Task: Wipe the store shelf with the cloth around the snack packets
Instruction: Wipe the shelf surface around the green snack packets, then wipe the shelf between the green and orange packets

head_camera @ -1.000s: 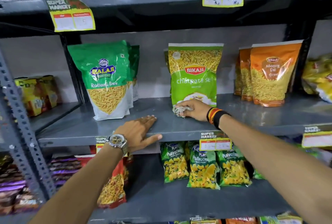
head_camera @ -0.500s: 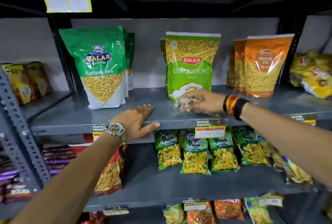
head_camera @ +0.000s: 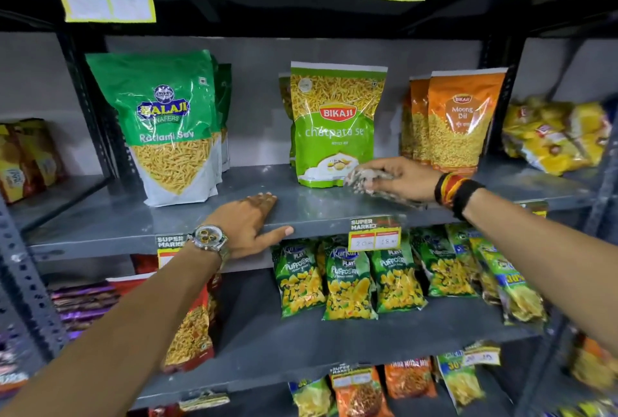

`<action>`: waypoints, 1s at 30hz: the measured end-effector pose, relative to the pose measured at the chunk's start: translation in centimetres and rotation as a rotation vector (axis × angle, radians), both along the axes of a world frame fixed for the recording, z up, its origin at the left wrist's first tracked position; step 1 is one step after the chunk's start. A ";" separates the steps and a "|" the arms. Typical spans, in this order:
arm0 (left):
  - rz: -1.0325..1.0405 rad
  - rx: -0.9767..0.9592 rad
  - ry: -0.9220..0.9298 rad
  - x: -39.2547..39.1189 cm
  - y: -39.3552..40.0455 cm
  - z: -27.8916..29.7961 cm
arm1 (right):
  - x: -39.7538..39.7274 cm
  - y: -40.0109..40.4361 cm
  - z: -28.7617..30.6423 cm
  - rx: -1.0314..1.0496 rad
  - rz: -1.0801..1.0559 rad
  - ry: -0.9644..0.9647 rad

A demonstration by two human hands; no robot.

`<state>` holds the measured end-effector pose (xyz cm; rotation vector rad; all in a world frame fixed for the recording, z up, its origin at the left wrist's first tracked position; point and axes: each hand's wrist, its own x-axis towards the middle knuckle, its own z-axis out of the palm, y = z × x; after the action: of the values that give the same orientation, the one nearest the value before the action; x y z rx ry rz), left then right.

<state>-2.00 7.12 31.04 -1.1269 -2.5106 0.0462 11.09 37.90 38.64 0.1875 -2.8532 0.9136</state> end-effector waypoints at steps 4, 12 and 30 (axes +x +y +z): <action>-0.028 0.042 0.008 2.2 4.1 0.8 | -2.0 3.5 1.0 0.020 -0.096 0.095; 0.070 0.042 -0.030 3.5 9.6 -0.1 | -7.2 8.0 -0.8 0.114 0.027 0.036; 0.129 0.065 -0.029 3.3 9.6 -0.8 | -3.1 11.7 1.2 -0.035 0.275 -0.021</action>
<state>1.30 16.76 30.28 -0.9458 -2.5879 -0.0170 8.04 49.56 39.79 0.5820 -2.8742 1.0168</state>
